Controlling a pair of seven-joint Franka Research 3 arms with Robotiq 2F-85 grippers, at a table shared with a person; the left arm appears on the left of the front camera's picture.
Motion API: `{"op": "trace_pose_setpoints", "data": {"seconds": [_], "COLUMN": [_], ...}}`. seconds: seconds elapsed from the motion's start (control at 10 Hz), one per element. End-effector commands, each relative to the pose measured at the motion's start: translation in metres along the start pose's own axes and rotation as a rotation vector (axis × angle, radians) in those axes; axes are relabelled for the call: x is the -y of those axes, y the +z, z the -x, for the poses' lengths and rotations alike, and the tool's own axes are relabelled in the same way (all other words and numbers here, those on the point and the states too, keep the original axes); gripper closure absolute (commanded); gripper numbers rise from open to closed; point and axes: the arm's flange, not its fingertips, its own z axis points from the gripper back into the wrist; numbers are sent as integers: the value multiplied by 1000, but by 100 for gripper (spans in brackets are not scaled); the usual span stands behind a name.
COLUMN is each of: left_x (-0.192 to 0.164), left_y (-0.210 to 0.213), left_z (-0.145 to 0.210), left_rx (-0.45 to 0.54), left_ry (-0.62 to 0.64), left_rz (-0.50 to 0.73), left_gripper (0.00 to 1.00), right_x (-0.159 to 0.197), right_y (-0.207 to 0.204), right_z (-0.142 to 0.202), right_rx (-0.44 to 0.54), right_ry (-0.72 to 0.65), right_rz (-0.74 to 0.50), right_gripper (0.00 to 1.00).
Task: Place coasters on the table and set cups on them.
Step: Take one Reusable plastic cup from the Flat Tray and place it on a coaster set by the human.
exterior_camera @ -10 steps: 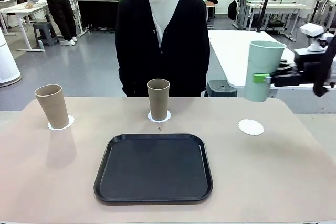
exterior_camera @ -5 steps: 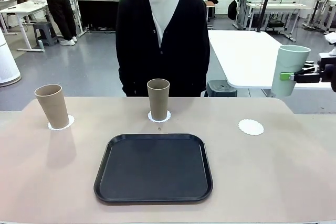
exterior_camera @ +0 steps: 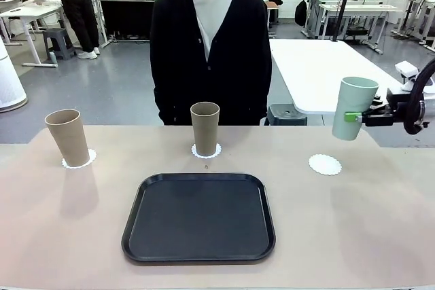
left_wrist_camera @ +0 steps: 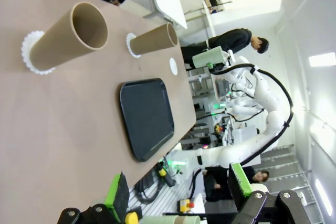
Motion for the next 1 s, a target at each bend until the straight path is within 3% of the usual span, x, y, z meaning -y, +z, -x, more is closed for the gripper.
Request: {"op": "trace_pose_setpoints", "data": {"seconds": [0.0,0.4,0.9], "left_x": [2,2,2], "left_y": [1,1,1], "left_z": [1,1,1], "left_rx": [8,8,8], "left_ry": [-7,-7,-7], "left_rz": [8,8,8], "left_gripper": [0,0,0], "right_x": [-6,-25,-17], "right_y": [-10,-31,-27], "right_z": [12,19,25], "right_rx": [50,53,41], "right_ry": [17,9,-13], "right_rz": [-41,-79,-75], "right_gripper": [15,15,15]}}
